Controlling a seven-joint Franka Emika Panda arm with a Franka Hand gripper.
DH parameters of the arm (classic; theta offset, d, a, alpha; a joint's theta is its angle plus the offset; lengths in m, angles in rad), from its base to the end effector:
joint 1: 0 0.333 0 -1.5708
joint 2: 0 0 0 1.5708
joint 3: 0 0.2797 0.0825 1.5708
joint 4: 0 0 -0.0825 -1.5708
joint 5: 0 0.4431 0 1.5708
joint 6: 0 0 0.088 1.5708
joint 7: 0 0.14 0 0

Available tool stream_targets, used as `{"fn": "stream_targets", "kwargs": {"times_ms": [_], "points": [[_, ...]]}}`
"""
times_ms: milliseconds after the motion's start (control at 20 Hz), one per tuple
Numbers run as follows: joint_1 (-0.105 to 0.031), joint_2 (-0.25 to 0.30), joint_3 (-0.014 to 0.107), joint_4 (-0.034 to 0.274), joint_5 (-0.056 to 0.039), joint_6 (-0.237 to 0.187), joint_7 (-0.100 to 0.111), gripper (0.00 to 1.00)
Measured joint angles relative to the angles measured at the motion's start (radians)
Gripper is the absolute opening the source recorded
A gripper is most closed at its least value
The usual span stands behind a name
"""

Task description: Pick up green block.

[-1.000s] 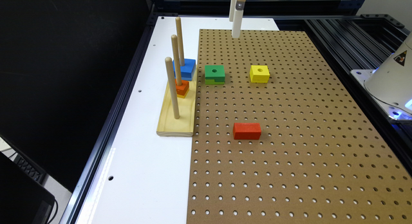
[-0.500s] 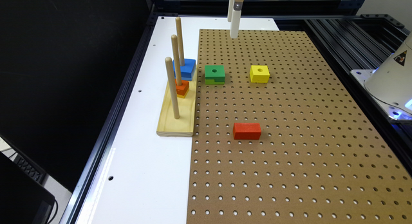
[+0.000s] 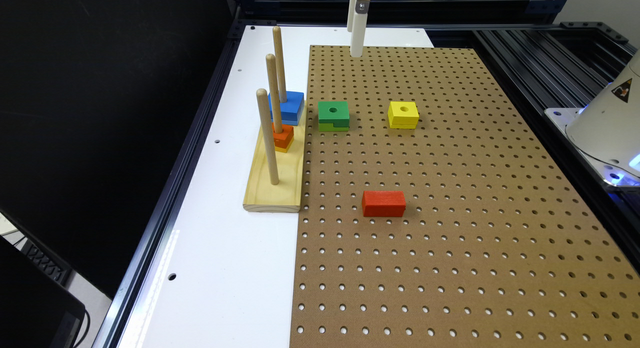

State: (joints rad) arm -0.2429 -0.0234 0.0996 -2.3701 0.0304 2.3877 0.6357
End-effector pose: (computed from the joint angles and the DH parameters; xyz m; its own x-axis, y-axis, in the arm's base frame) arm 0.5382 -0.0769 0.2268 0.6957 -0.7180 0.0212 -0.7170 -0.6959 -0.0397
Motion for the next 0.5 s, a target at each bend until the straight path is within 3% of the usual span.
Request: {"fn": "stream_targets", "kwargs": {"times_ms": [150,400,500], "points": [[-0.001,0.025,0.000,0.002,-0.0007,0.010,0.000,1.00],[-0.002,0.099,0.000,0.002,-0.0027,0.083,0.000,1.00],[-0.002,0.110,0.000,0.003,-0.0030,0.094,0.000,1.00]]}}
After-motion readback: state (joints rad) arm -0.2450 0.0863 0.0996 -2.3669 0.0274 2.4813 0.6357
